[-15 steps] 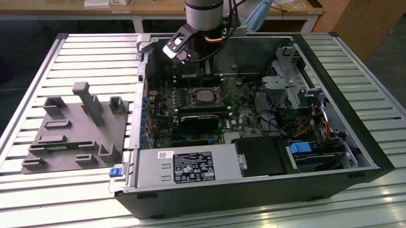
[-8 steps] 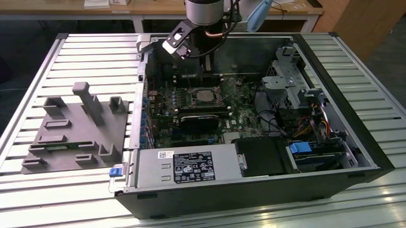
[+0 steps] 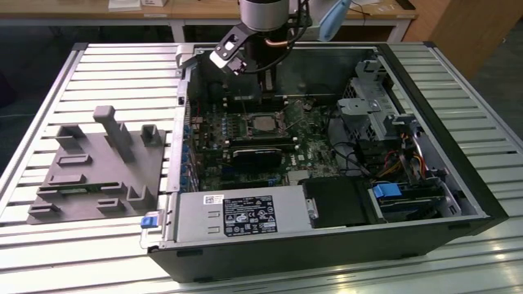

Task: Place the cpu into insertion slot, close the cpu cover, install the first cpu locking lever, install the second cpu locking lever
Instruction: 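Close the cpu cover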

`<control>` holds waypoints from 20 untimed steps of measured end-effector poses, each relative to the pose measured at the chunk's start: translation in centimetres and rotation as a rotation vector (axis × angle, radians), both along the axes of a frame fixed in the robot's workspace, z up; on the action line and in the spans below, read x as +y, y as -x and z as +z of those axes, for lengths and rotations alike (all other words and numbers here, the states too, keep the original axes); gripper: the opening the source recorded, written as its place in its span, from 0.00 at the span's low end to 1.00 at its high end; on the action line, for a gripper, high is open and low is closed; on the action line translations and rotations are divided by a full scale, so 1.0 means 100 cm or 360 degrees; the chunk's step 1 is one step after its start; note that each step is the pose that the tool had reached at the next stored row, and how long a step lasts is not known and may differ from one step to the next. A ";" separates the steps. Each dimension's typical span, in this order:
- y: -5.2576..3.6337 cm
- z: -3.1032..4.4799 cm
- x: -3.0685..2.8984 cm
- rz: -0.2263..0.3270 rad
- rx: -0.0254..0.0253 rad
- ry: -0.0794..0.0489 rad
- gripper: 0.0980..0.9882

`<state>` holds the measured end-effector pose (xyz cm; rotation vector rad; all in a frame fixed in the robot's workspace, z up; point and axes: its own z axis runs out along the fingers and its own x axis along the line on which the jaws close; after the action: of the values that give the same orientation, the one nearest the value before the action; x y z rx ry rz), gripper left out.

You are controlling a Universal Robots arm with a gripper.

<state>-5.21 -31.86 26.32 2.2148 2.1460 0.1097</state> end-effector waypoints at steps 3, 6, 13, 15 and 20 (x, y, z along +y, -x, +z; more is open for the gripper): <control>-0.0060 -0.0001 0.0000 0.0000 -0.00003 0.0000 0.00; -0.0151 -0.0001 0.0000 0.0000 -0.00002 0.0000 0.00; -0.0390 -0.0001 0.0000 0.0000 -0.00002 0.0000 0.00; -0.0459 -0.0001 0.0000 0.0000 -0.00002 0.0000 0.00; -0.0644 -0.0001 0.0000 0.0000 0.00002 0.0000 0.00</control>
<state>1.23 -31.86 26.32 2.2149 2.1461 0.1096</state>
